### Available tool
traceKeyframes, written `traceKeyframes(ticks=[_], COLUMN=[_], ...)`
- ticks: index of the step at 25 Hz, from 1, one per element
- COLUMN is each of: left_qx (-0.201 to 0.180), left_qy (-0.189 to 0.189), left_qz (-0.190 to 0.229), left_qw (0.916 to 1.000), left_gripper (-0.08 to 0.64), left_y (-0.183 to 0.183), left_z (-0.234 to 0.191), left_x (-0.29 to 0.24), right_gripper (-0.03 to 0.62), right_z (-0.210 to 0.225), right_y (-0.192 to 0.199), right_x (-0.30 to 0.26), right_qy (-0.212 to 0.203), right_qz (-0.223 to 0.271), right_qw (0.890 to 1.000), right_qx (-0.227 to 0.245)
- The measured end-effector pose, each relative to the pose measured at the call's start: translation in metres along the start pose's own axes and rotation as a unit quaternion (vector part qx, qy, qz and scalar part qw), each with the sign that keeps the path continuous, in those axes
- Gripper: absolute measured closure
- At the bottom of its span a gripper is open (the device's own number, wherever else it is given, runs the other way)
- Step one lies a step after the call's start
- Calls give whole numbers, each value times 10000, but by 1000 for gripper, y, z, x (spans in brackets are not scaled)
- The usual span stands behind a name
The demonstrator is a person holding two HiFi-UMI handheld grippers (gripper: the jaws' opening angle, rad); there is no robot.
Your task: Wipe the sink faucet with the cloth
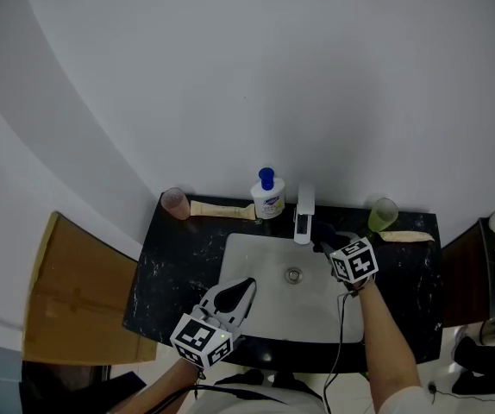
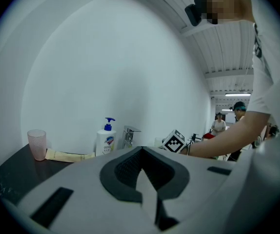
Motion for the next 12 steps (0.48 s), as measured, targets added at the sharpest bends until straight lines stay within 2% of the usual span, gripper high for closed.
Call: traceKeyframes(ticks=[3, 8, 12], left_qx=[8, 18, 25], left_qy=[-52, -153, -296], left_qz=[-53, -80, -95], left_qw=[10000, 9998, 9995], left_gripper=[558, 558, 558], left_y=[2, 1, 1], left_z=[-3, -3, -5], left_x=[0, -1, 3], right_gripper=[509, 509, 517], right_z=[-15, -20, -19], right_y=[-5, -33, -39], right_x=[-9, -21, -28], right_qy=[-380, -541, -475], right_qz=[229, 630, 604], right_qw=[9983, 9924, 9862], right_qx=[387, 905, 1469])
Point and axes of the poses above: the fingertips, and each gripper's own axes: x backward along the fingers, z to its right, y out of its underside, the point moved 8 cm from there along x, backward along the fingers, and after that the axes turned 6 degrees about -y, right-handed, at the moved point
